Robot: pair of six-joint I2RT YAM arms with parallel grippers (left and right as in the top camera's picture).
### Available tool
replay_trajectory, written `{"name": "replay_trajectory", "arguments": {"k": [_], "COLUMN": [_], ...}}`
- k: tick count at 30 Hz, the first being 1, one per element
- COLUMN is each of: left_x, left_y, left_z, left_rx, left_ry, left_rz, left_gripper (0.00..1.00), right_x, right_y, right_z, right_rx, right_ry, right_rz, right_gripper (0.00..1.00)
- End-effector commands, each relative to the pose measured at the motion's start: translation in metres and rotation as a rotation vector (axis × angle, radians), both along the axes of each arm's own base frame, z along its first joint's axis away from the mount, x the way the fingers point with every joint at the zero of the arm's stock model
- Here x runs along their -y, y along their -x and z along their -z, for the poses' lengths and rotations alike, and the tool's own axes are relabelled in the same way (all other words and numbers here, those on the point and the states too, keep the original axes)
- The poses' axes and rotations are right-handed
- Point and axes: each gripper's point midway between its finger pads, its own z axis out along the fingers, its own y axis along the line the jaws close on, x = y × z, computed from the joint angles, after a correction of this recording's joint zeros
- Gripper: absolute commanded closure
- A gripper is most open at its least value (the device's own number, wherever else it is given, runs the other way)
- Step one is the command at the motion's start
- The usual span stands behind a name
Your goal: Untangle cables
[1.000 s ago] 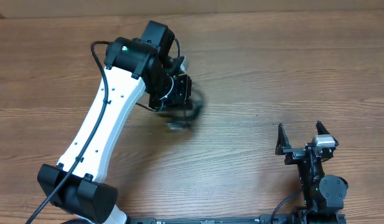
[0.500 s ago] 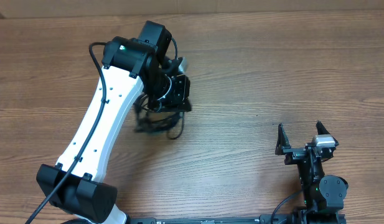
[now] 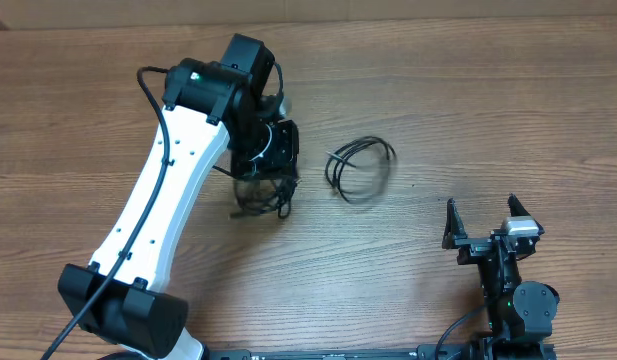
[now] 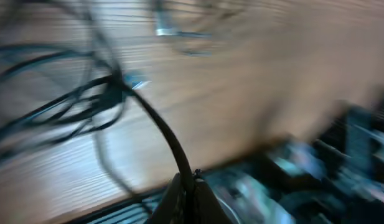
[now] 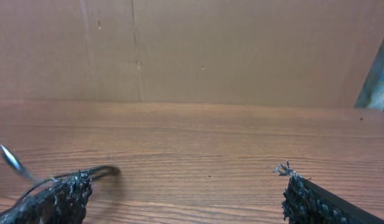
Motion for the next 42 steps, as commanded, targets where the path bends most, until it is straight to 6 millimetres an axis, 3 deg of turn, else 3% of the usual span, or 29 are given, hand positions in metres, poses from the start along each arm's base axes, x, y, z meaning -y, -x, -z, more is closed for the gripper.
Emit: {"name": "replay_trajectory", "arguments": {"k": [1, 4, 6, 8, 14, 20, 28, 37, 42], "left_x": [0.036, 0.018, -0.01, -0.025, -0.032, -0.07, -0.091, -0.064, -0.052], "left_y": [0.009, -0.006, -0.014, -0.013, -0.01, -0.017, -0.014, -0.016, -0.015], "left_z": [-0.056, -0.036, -0.013, -0.004, -0.006, 0.006, 0.026, 0.06, 0.065], "left_rx": [0.042, 0.064, 0.045, 0.042, 0.047, 0.093, 0.108, 0.058, 0.043], "left_ry": [0.379, 0.223, 0.012, -0.098, -0.131, -0.385, -0.6, -0.473, -0.408], "left_rz": [0.129, 0.049, -0.072, -0.108, -0.106, -0.188, -0.248, -0.233, -0.197], "left_gripper": [0.96, 0.96, 0.96, 0.96, 0.96, 0.96, 0.96, 0.95, 0.82], "right_x": [0.002, 0.002, 0.002, 0.002, 0.002, 0.002, 0.002, 0.002, 0.002], "right_y": [0.0, 0.0, 0.0, 0.0, 0.0, 0.0, 0.0, 0.0, 0.0], "right_z": [0.001, 0.001, 0.001, 0.001, 0.001, 0.001, 0.001, 0.001, 0.001], "right_rx": [0.007, 0.007, 0.007, 0.007, 0.007, 0.007, 0.007, 0.007, 0.007], "right_ry": [0.001, 0.001, 0.001, 0.001, 0.001, 0.001, 0.001, 0.001, 0.001], "right_rz": [0.008, 0.008, 0.008, 0.008, 0.008, 0.008, 0.008, 0.008, 0.008], "right_gripper": [0.0, 0.0, 0.0, 0.0, 0.0, 0.0, 0.0, 0.0, 0.0]}}
